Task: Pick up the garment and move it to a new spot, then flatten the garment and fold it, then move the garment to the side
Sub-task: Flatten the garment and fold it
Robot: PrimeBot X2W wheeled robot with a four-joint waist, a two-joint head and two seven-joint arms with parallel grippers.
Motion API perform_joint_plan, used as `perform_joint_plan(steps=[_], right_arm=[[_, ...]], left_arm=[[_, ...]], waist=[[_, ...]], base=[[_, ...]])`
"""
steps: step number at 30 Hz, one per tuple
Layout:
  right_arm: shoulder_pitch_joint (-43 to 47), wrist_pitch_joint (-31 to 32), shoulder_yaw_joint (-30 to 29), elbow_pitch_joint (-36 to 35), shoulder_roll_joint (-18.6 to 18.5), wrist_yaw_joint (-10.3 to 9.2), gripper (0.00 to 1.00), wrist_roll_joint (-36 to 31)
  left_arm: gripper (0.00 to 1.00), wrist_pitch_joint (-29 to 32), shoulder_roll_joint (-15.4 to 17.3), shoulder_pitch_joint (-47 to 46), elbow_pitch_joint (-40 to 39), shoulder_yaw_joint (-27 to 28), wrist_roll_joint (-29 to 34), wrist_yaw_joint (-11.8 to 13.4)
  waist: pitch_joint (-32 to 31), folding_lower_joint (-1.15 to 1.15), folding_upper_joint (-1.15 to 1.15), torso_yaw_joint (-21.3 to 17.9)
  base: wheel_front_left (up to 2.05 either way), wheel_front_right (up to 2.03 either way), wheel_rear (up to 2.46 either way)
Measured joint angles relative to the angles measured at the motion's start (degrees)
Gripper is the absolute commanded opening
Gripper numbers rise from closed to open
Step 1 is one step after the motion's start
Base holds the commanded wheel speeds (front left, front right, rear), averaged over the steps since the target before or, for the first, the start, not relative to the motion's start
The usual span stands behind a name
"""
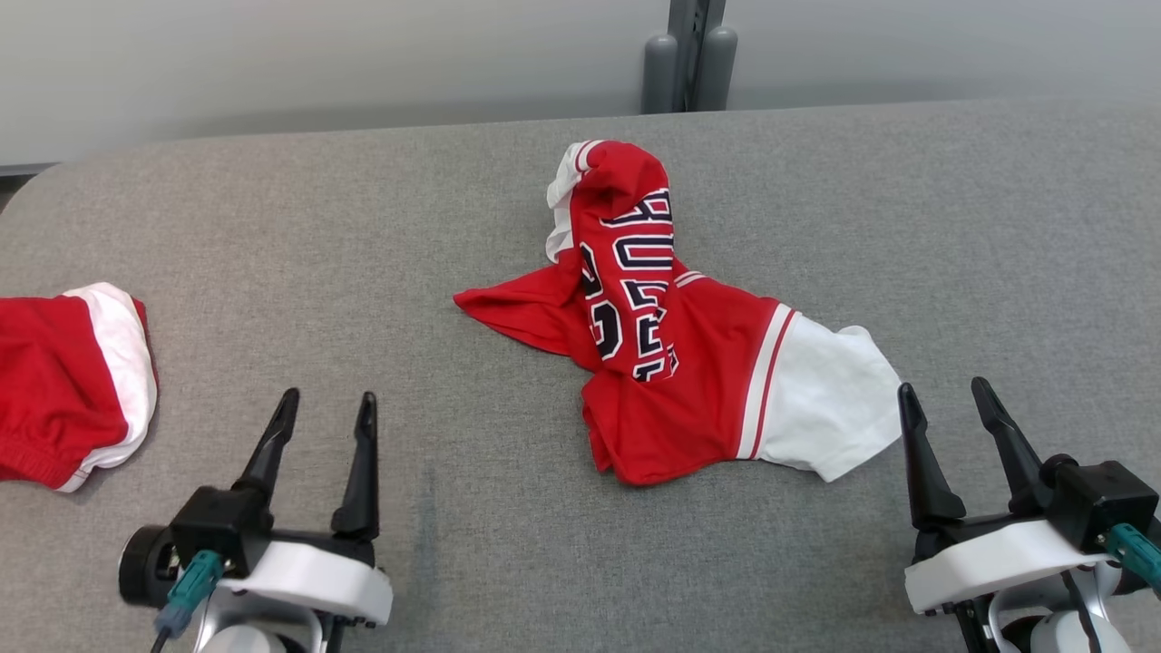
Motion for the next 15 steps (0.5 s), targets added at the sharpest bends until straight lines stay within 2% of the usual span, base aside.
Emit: perform_joint_plan(steps=[3, 9, 15], right_arm=[[-0.3, 0.1, 0.12, -0.34, 0.03, 0.0, 1.0, 0.08], [-1.73, 0.04, 1.16, -0.85, 0.09, 0.0, 1.0, 0.34], [-3.19, -0.87, 2.52, -0.24, 0.18, 0.0, 1.0, 1.12]], left_arm=[[1.0, 1.8, -0.33, -2.11, -0.03, -1.29, -0.55, -1.19], [1.0, 8.87, -2.48, -9.05, 2.41, -6.7, -1.69, -5.78], [1.0, 15.99, -4.64, -14.57, 8.06, -10.37, -3.34, -9.18]], waist=[[0.76, 0.0, 0.0, 0.01], [3.0, 0.0, 0.0, -0.73], [5.21, 0.0, 0.0, -3.27]], base=[[0.0, 0.0, 0.0], [0.0, 0.0, 0.0], [0.0, 0.0, 0.0]])
